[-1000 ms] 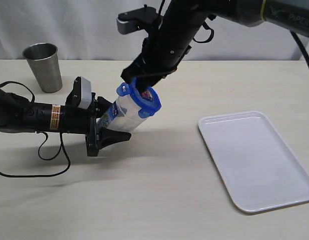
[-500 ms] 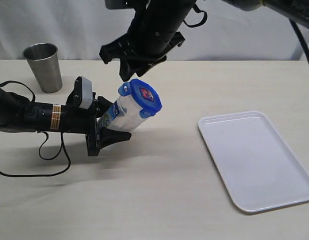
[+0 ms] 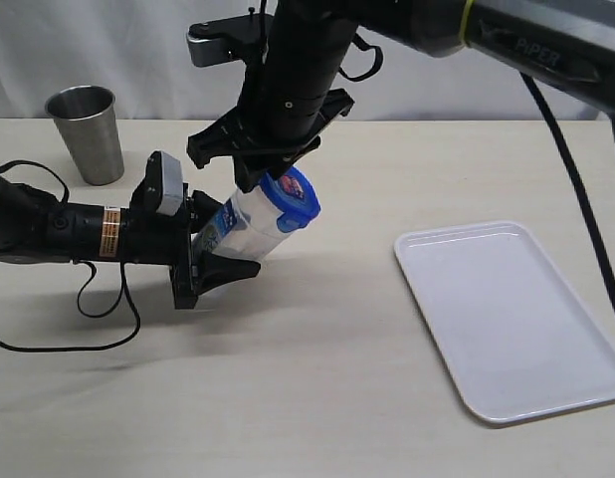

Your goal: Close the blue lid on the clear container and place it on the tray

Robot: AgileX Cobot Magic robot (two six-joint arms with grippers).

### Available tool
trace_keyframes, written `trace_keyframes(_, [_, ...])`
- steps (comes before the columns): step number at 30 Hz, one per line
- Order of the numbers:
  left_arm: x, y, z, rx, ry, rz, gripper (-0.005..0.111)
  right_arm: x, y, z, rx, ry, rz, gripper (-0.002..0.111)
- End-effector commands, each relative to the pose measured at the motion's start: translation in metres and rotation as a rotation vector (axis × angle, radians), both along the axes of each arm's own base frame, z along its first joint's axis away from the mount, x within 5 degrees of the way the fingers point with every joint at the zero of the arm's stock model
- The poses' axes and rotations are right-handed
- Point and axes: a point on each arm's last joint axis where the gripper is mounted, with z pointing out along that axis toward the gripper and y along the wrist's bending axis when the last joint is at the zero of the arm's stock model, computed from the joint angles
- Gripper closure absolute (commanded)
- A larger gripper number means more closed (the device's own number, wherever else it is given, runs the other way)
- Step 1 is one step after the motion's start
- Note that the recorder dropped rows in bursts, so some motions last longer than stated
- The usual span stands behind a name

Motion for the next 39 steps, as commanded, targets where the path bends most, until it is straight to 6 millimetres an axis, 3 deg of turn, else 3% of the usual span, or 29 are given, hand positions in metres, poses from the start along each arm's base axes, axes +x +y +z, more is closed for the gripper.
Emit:
trace_keyframes(1, [0.002, 0.001, -0.002, 0.038, -0.013, 0.011, 0.107, 0.003, 0.005, -0.021, -0.044, 0.036, 0.017, 0.071])
trace_keyframes(8, [0.002, 0.0, 0.0, 0.014, -0.013, 0.007, 0.107, -0.003, 0.023, -0.053, -0.171, 0.03, 0.094, 0.071])
trace_keyframes(17, [0.002, 0.0, 0.0, 0.015, -0.016, 0.006, 0.107, -0.009, 0.034, -0.065, -0.276, -0.025, 0.158, 0.071])
trace_keyframes(22, [0.002, 0.0, 0.0, 0.025, -0.059, -0.01, 0.107, -0.015, 0.034, -0.047, -0.229, -0.036, 0.215, 0.071])
trace_keyframes(29, [0.003, 0.0, 0.001, 0.027, -0.086, -0.012, 0.107, -0.032, 0.038, 0.006, -0.027, -0.093, 0.341, 0.071])
trace_keyframes(39, [0.003, 0.0, 0.001, 0.029, -0.095, -0.015, 0.107, -0.048, 0.023, 0.051, 0.011, -0.161, 0.371, 0.071])
